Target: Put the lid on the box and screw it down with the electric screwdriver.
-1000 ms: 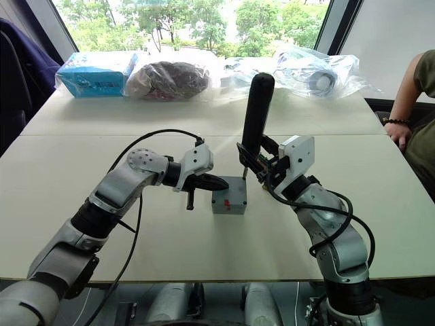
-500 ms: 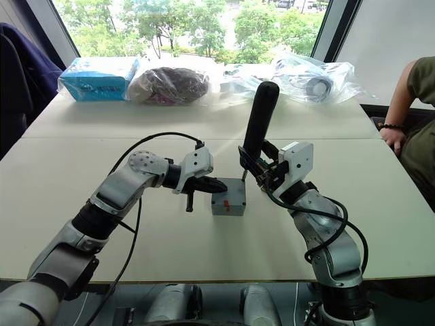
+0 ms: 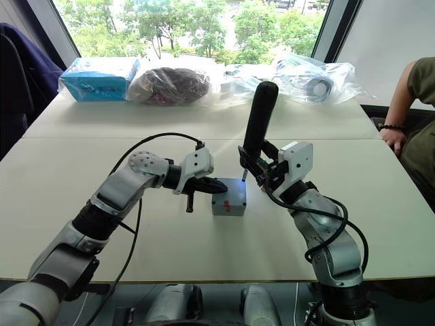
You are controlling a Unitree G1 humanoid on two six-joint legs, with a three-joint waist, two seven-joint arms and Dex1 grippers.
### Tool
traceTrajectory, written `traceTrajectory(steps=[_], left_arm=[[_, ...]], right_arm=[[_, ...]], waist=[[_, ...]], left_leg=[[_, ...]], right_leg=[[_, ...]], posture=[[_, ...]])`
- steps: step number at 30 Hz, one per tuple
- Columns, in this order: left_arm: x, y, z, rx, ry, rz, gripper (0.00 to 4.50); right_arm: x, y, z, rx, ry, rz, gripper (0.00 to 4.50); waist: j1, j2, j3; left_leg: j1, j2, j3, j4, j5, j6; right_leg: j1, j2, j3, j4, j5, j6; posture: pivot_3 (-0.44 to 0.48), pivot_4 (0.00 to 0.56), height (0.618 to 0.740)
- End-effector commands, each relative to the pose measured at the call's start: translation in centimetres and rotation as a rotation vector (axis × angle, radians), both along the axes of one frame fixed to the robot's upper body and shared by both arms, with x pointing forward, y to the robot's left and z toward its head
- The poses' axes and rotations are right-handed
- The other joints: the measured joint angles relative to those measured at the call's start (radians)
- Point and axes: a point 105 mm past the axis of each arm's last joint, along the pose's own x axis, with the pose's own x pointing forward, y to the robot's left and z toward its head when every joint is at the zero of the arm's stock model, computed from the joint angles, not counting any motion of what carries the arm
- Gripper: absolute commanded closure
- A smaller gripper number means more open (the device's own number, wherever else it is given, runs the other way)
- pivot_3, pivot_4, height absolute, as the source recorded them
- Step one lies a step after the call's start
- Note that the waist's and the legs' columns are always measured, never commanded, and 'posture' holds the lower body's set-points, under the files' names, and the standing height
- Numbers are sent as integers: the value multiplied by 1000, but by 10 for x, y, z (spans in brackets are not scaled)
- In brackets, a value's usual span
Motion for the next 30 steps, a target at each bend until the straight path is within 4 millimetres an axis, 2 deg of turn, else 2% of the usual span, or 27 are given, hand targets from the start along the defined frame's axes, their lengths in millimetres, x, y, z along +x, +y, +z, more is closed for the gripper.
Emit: traceTrajectory(steps=[1, 3, 5, 7, 9, 11, 13, 15, 17, 19, 21, 24, 26, 30], left_arm=[[-5, -3, -6, 12, 8, -18, 4500], [-4, -4, -6, 11, 8, -19, 4500], [-4, -4, -6, 12, 10, -17, 4500], [-4, -3, -8, 18, 16, -18, 4500], [-4, -2, -9, 17, 22, -17, 4500], [-3, -3, -8, 13, 24, -14, 4500], [0, -7, 7, -88, 43, 4, 4500], [4, -11, 24, -202, 59, 29, 4500], [21, -12, 51, -338, -8, 128, 4500], [29, -6, 72, -424, -26, 166, 4500], [25, 0, 82, -433, 6, 125, 4500], [13, 5, 86, -393, 50, 25, 4500], [3, 10, 86, -313, 12, -37, 4500], [-18, 14, 72, -146, -56, -176, 4500]], right_arm=[[3, -4, -32, -44, 149, -6, 2668], [5, -5, -23, -19, 134, -7, 2668], [7, -6, -7, 21, 108, -3, 2668], [11, -7, 23, 56, 53, 4, 2668], [15, -14, 67, 67, -25, 13, 2668], [15, -19, 91, 63, -52, 14, 2668], [25, -32, 116, 83, -10, -26, 2668], [29, -39, 130, 114, 46, -38, 2668], [29, -44, 143, 204, 99, 9, 2668], [35, -63, 144, 230, 181, -40, 2668], [37, -84, 127, 132, 299, -138, 2668], [36, -106, 104, 85, 467, -206, 2668], [30, -125, 74, 58, 658, -245, 2668], [15, -147, 31, 61, 920, -242, 2668]], waist=[[0, 0, 0], [1, 0, 0], [1, 0, 0], [-1, 1, 1], [-1, 5, 5], [2, 11, 8], [1, 12, 9], [1, 13, 9], [1, 13, 10], [1, 12, 11], [2, 12, 12], [-2, 14, 13], [-3, 14, 13], [0, 15, 14]], left_leg=[[0, 0, 0, 0, 0, 0], [0, 0, 0, 0, 0, 0], [0, 0, 0, 0, 0, 0], [0, -1, 0, 0, 0, 0], [-1, 0, 0, -1, 0, 0], [-4, -2, 0, -1, 0, 0], [-10, -3, -1, 0, 0, 0], [-17, -4, -1, 1, 0, 0], [-18, -4, -1, 1, 1, 0], [-19, -4, -1, 2, 0, 0], [-19, -4, -1, 2, 0, 0], [-19, -5, -1, 1, 0, 1], [-19, -6, 0, 0, 0, 1], [-20, -6, 1, 0, 0, 2]], right_leg=[[0, 0, 0, 0, 0, 0], [0, -1, 0, 0, 0, 0], [0, -1, 0, 0, 0, 0], [0, -2, 0, 0, 0, 0], [-1, -4, 0, 0, 0, 0], [-5, -7, -1, 1, 0, 0], [-10, -9, -2, 2, 1, 2], [-16, -9, -2, 2, 2, 3], [-16, -9, -3, 2, 2, 3], [-16, -9, -4, 2, 2, 3], [-16, -9, -4, 2, 2, 3], [-17, -8, -5, 1, 2, 3], [-17, -8, -4, 1, 2, 3], [-18, -8, -4, 0, 2, 3]], posture=[[0, 150, 740], [0, 150, 740], [0, 150, 740], [0, 150, 740], [0, 150, 740], [0, 150, 740], [0, 150, 740], [0, 150, 740], [0, 150, 740], [0, 150, 740], [0, 150, 740], [0, 150, 740], [0, 150, 740], [0, 150, 740]])
